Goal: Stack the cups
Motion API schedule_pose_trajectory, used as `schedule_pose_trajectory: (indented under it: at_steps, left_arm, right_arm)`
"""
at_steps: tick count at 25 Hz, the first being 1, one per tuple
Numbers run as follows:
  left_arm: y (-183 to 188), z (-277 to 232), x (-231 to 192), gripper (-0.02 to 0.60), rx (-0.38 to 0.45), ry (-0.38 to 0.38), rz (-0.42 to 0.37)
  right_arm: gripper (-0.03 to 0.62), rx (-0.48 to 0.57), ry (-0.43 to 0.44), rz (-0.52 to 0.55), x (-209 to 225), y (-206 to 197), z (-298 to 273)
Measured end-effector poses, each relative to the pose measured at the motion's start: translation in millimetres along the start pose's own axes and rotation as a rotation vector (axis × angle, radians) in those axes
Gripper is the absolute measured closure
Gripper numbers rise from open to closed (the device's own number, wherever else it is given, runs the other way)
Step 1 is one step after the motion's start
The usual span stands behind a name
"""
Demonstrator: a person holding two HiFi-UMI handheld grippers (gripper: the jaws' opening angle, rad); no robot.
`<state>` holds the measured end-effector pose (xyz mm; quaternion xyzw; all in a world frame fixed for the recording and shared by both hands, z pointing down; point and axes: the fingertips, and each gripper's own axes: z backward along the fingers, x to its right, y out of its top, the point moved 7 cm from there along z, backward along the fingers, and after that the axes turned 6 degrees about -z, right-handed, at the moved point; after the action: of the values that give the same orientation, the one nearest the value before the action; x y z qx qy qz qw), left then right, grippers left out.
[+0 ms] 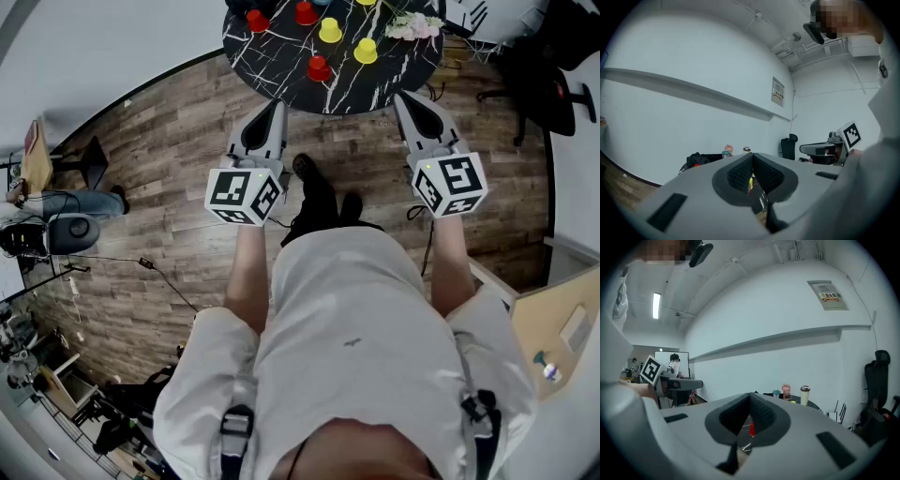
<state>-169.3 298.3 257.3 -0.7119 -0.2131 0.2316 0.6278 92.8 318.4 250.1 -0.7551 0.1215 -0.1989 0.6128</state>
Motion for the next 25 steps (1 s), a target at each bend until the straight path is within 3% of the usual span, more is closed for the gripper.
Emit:
schedule_pose_trajectory:
  at_steps: [11,16,25]
  left_arm:
    - [1,-5,16,0.577,-0.018,-0.009,-0.011]
    - [-5,-3,23,0.577,-0.045,0.003,-0.042]
    - [-14,-2,12,0.575,-0.072,0.023,-0.056]
  right_arm:
    - [0.591,0.012,-0.002,0.014,6,1,17]
    - [0.589,0.036,-0.061,0.047,7,-2,21]
    - [0.589,-0.011,-0.061,0.058,5,-15,6]
